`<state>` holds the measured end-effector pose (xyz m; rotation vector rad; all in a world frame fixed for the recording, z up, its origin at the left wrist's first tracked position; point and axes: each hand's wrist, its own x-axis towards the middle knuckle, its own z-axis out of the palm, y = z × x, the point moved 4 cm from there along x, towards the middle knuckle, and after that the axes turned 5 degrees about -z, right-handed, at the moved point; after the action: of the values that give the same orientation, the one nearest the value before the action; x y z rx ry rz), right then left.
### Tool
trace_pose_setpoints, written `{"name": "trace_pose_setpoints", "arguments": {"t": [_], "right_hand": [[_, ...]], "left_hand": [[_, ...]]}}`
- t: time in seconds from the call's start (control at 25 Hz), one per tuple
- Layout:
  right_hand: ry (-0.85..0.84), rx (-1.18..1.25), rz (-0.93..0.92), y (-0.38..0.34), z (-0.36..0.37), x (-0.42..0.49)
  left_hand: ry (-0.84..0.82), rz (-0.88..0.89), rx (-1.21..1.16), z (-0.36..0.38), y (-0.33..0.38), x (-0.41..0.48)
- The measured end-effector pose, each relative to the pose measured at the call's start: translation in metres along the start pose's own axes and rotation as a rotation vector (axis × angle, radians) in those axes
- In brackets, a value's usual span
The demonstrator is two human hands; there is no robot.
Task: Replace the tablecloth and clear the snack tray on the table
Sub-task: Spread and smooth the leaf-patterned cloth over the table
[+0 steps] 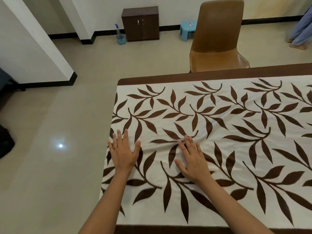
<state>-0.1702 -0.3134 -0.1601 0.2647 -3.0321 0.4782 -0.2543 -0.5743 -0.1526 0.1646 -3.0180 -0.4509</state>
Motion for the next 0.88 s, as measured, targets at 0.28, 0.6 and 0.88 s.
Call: {"name": "trace_pose_setpoints", "arguments": {"t": [0.28,0.6,0.88], "right_hand": [[-0.192,-0.058,-0.142,-0.036,0.021,-0.037],[-0.204,0.047,-0.179,-0.047,0.003,-0.078],[-0.289,-0.052,-0.263,-0.047,0.008,-0.129]], "left_hand": [[-0.077,0.017,0.077,0.004,-0.025,-0.094],[-0.08,-0.179,0.011,-0.015,-0.048,-0.163],[-0.139,-0.259,0.081,-0.011,-0.054,-0.211]]}}
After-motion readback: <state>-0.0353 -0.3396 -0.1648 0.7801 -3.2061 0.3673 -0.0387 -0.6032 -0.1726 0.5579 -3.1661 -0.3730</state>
